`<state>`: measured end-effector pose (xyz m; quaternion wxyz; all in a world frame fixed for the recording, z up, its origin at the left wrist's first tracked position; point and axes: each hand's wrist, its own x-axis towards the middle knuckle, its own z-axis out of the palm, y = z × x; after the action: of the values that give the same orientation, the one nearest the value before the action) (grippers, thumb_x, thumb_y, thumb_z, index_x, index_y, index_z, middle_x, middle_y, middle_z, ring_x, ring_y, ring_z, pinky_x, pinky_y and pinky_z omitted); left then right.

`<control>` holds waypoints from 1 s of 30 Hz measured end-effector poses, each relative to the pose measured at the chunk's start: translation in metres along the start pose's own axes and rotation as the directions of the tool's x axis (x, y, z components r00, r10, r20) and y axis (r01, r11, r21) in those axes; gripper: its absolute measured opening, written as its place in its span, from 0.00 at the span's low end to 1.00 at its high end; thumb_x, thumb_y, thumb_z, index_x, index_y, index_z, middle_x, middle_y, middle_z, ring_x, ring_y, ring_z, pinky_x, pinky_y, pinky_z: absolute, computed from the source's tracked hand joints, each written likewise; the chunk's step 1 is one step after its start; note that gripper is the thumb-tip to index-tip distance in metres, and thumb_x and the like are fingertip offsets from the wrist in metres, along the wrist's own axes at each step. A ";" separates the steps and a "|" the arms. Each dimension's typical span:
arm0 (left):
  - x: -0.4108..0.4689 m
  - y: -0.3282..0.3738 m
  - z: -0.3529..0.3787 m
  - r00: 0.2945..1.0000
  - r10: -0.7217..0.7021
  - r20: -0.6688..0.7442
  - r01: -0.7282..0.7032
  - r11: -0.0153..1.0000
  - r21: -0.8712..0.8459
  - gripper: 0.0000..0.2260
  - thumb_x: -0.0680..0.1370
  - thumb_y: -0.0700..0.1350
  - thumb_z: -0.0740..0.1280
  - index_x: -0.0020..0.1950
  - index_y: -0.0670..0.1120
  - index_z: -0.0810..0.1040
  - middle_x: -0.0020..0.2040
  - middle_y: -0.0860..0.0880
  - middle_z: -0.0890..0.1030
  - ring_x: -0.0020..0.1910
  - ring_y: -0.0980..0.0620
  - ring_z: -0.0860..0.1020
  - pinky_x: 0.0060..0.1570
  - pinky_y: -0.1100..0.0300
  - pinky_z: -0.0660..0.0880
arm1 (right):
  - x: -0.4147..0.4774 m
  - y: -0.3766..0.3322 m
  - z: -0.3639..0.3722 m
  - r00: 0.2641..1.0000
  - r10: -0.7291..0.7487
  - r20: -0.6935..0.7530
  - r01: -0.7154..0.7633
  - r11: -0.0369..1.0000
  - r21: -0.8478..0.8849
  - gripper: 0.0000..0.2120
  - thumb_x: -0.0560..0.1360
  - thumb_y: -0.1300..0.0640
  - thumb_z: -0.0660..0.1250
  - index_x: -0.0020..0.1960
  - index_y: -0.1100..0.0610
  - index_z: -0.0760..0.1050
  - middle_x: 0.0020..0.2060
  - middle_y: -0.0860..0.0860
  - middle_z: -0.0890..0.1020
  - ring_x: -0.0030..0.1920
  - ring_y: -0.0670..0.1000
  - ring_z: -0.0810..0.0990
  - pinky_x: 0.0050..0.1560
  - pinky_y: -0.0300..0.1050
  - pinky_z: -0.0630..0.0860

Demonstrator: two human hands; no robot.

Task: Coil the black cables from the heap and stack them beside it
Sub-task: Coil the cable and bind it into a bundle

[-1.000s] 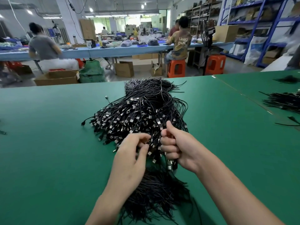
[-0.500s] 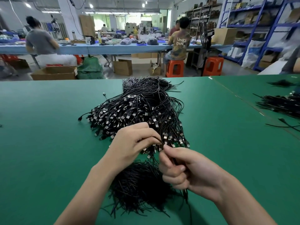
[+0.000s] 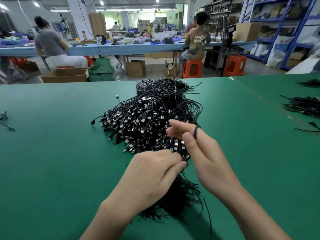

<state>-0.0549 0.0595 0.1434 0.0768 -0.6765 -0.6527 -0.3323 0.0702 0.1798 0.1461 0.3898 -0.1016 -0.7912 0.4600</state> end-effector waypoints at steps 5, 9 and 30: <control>0.011 -0.013 -0.025 0.992 -0.061 -0.107 0.045 0.989 -0.143 0.15 0.83 0.55 0.63 0.38 0.51 0.75 0.36 0.55 0.73 0.37 0.54 0.75 0.38 0.59 0.70 | -0.009 0.000 0.006 0.954 0.263 0.145 -0.258 0.965 -0.050 0.28 0.83 0.38 0.50 0.38 0.51 0.80 0.27 0.46 0.74 0.29 0.44 0.71 0.34 0.39 0.66; 0.016 -0.021 -0.008 0.977 -0.157 -0.143 0.093 0.922 -0.376 0.12 0.82 0.53 0.64 0.41 0.52 0.78 0.38 0.54 0.76 0.39 0.54 0.74 0.41 0.61 0.69 | -0.015 -0.009 0.013 0.809 0.310 0.499 -0.540 0.727 0.424 0.26 0.82 0.42 0.52 0.34 0.53 0.77 0.24 0.48 0.62 0.28 0.50 0.56 0.30 0.43 0.54; -0.010 -0.002 -0.001 0.933 -0.276 -0.229 0.137 0.863 -0.486 0.16 0.82 0.62 0.64 0.39 0.55 0.77 0.37 0.53 0.75 0.37 0.57 0.73 0.39 0.63 0.68 | -0.046 -0.022 0.017 0.792 0.292 0.537 -0.600 0.538 0.592 0.21 0.83 0.47 0.55 0.40 0.56 0.77 0.26 0.48 0.62 0.27 0.48 0.56 0.29 0.39 0.55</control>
<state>-0.0568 0.0508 0.1382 -0.0278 -0.5441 -0.6056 -0.5800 0.0933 0.1326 0.1355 0.1042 -0.0480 -0.5393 0.8343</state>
